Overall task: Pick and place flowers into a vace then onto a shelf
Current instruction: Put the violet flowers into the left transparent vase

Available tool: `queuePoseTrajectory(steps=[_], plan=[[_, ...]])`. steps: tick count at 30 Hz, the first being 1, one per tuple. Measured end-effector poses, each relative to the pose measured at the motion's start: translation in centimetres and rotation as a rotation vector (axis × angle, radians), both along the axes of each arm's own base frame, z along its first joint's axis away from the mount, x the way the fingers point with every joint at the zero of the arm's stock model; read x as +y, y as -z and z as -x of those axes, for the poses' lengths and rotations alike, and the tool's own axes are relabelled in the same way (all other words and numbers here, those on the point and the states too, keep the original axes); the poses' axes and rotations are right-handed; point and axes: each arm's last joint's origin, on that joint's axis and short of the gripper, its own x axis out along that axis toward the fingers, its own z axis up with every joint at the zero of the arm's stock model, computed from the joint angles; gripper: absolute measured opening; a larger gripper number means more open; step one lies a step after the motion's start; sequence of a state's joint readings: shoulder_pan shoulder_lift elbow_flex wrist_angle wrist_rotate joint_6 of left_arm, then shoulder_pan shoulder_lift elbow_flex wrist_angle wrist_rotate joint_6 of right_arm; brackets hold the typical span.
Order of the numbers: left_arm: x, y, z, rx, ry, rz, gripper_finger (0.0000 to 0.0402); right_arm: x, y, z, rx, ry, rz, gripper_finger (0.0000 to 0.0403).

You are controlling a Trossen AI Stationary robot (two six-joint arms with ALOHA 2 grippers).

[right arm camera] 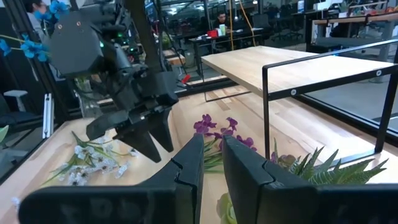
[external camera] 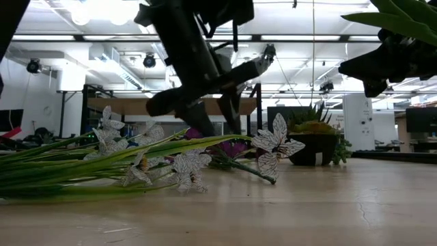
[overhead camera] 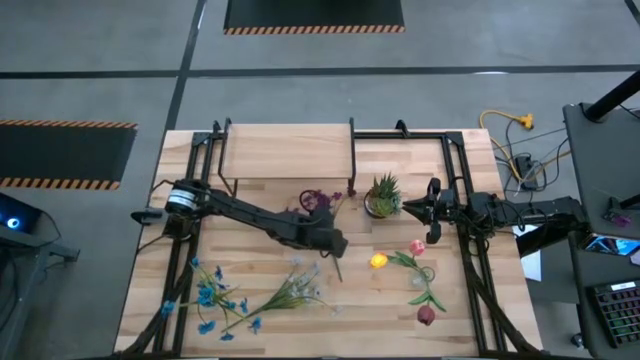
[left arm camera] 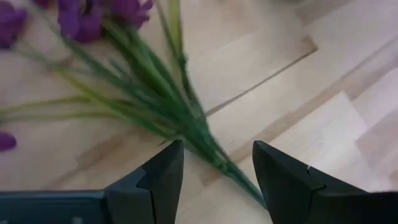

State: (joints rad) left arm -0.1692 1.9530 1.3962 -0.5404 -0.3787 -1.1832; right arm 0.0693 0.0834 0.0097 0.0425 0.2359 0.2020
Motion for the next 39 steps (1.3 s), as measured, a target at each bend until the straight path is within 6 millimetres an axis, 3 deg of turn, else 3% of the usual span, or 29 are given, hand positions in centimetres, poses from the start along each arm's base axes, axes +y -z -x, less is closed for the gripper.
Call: queuePoseTrajectory(steps=[6, 17, 24, 39], plan=[[0.0, 0.6, 0.2, -0.001, -0.018, 0.011, 0.0175, 0.0, 0.0, 0.0, 0.004, -0.001, 0.022, 0.0052], [0.6, 3.4, 0.4, -0.125, -0.032, 0.034, 0.0175, 0.0, 0.0, 0.0, 0.005, -0.001, 0.023, 0.0052], [1.2, 5.0, 1.5, -0.112, -0.043, 0.031, 0.0175, 0.0, 0.0, 0.0, 0.005, -0.001, 0.023, 0.0052], [2.7, 5.5, 1.6, -0.138, -0.109, -0.007, 0.016, 0.0, 0.0, 0.0, 0.005, -0.001, 0.023, 0.0052]])
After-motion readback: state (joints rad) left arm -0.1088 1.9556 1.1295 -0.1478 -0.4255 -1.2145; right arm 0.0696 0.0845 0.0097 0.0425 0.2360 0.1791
